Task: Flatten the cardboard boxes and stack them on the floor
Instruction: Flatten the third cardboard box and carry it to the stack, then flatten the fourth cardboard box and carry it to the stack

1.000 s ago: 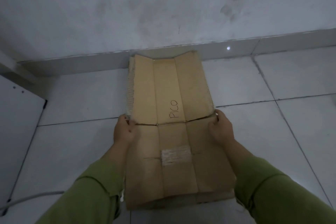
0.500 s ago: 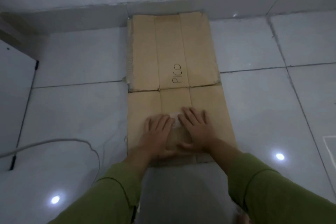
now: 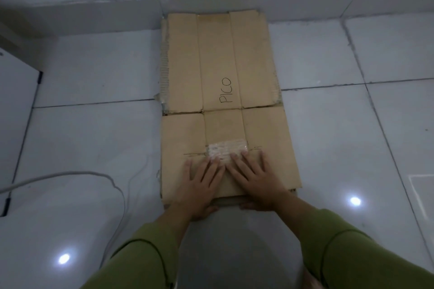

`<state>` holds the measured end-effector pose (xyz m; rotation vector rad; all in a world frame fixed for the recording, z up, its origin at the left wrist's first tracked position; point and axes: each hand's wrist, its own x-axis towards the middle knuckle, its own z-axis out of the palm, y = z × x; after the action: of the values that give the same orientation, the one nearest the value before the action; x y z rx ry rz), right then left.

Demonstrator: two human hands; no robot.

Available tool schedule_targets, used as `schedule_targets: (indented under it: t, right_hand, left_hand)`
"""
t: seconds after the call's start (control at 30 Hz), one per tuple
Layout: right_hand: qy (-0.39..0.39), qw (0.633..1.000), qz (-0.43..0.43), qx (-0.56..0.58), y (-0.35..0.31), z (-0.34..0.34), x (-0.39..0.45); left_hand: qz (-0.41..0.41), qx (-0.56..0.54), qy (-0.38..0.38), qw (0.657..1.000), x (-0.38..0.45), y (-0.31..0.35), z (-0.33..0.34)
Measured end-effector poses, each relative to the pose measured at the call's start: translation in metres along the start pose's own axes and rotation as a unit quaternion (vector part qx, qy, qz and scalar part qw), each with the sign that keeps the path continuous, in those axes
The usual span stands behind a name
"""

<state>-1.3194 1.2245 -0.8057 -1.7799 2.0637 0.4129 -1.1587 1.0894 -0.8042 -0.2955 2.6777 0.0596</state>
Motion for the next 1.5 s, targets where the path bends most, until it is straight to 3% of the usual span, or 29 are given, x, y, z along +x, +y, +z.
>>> schedule_targets:
  t: [0.2, 0.5, 1.0, 1.1, 1.17, 1.33, 1.5]
  right_hand:
    - [0.011, 1.0, -0.004, -0.006, -0.002, 0.0, 0.0]
    - [-0.046, 0.998, 0.017, 0.036, -0.002, -0.007, 0.005]
    - [-0.018, 0.999, 0.026, 0.02, -0.002, -0.036, 0.015]
    - [-0.019, 0.999, 0.0, 0.036, 0.004, -0.039, 0.019]
    - [-0.015, 0.999, 0.006, 0.039, 0.005, -0.051, 0.017]
    - [0.011, 0.999, 0.035, 0.039, 0.009, -0.109, 0.0]
    - [0.042, 0.995, 0.067, 0.06, 0.006, -0.218, -0.047]
  left_hand:
    - [0.002, 0.01, 0.003, 1.0, 0.003, 0.001, 0.003]
    - [0.005, -0.059, -0.081, 0.995, 0.009, -0.001, -0.027]
    - [0.022, -0.014, -0.03, 0.999, 0.009, -0.007, -0.035]
    - [0.014, -0.042, -0.06, 0.997, 0.011, -0.011, -0.048]
    - [0.025, -0.041, -0.044, 0.998, 0.014, -0.017, -0.054]
    - [-0.055, -0.087, -0.031, 0.994, -0.009, -0.03, -0.11]
    - [-0.116, -0.12, -0.031, 0.986, -0.07, -0.047, -0.209]
